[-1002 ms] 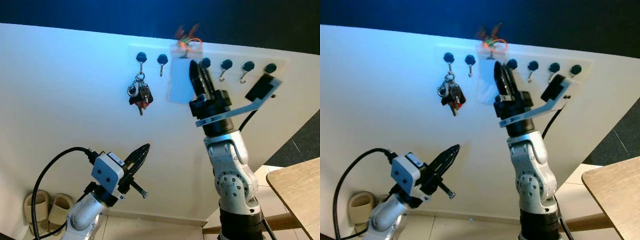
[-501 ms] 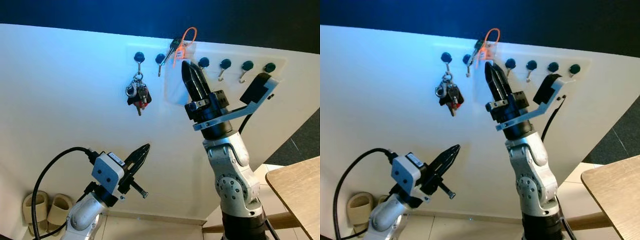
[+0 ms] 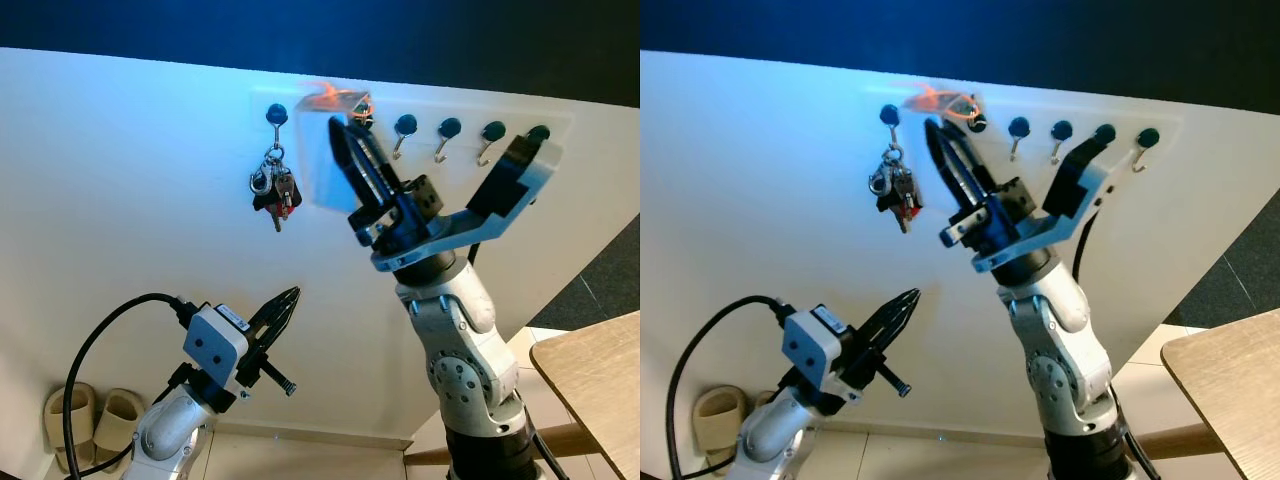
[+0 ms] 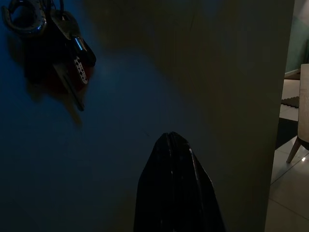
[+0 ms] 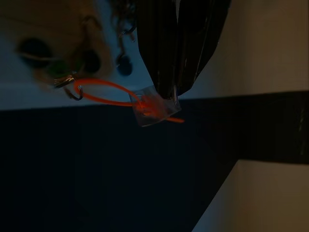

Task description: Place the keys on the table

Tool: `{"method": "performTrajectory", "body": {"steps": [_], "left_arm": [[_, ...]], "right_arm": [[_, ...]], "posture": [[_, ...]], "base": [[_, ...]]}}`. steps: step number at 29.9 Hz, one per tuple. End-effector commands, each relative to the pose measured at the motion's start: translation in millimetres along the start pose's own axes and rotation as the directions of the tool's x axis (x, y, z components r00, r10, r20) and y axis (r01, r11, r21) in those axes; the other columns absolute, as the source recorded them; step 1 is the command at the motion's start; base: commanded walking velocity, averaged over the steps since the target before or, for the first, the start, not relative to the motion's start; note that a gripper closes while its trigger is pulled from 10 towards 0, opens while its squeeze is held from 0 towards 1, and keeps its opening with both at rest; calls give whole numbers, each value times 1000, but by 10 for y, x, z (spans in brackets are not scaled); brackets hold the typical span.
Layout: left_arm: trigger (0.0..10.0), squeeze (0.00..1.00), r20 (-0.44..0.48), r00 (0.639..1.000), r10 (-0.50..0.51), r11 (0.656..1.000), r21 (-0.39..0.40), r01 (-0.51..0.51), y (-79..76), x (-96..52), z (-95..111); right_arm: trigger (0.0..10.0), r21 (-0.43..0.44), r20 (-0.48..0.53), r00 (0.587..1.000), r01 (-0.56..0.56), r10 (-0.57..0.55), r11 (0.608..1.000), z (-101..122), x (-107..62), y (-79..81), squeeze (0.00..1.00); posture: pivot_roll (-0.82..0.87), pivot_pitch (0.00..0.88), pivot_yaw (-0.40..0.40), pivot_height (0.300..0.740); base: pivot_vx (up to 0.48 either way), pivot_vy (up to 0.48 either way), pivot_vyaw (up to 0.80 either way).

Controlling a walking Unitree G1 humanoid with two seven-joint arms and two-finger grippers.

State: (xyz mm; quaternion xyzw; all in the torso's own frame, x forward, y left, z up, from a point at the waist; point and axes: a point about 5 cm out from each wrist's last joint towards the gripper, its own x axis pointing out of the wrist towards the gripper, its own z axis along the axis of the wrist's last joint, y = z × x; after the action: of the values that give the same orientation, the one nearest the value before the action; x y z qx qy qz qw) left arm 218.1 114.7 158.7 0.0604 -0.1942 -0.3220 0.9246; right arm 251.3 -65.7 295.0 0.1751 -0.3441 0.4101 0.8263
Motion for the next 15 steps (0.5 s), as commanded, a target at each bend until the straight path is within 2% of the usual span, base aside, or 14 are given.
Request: {"method": "performTrajectory", "body": {"steps": [1,3,6,15], "left_arm": [[10000,0,-11,1000,-18,1000,12,18,-5,-13,3],[10000,0,-10,1000,-20,1000,12,20,-10,-8,3],[10000,0,-10,1000,-20,1000,12,20,-10,-6,2],[10000,0,-10,1000,-24,1000,14,24,-12,-5,-1]], "right_arm": [[10000,6,-18,999,-39,39,999,-8,-4,64,0],[10000,7,-90,995,-41,42,999,-100,-36,54,0],[10000,28,-117,992,-40,43,999,-153,-70,43,0],[10000,-24,-117,993,14,-17,1000,-163,-112,-42,0]], "posture": [[78,77,-61,740],[78,76,-62,740],[78,73,-63,740],[77,69,-63,740]], "base": [[0,0,0],[0,0,0],[0,0,0],[0,0,0]]}}
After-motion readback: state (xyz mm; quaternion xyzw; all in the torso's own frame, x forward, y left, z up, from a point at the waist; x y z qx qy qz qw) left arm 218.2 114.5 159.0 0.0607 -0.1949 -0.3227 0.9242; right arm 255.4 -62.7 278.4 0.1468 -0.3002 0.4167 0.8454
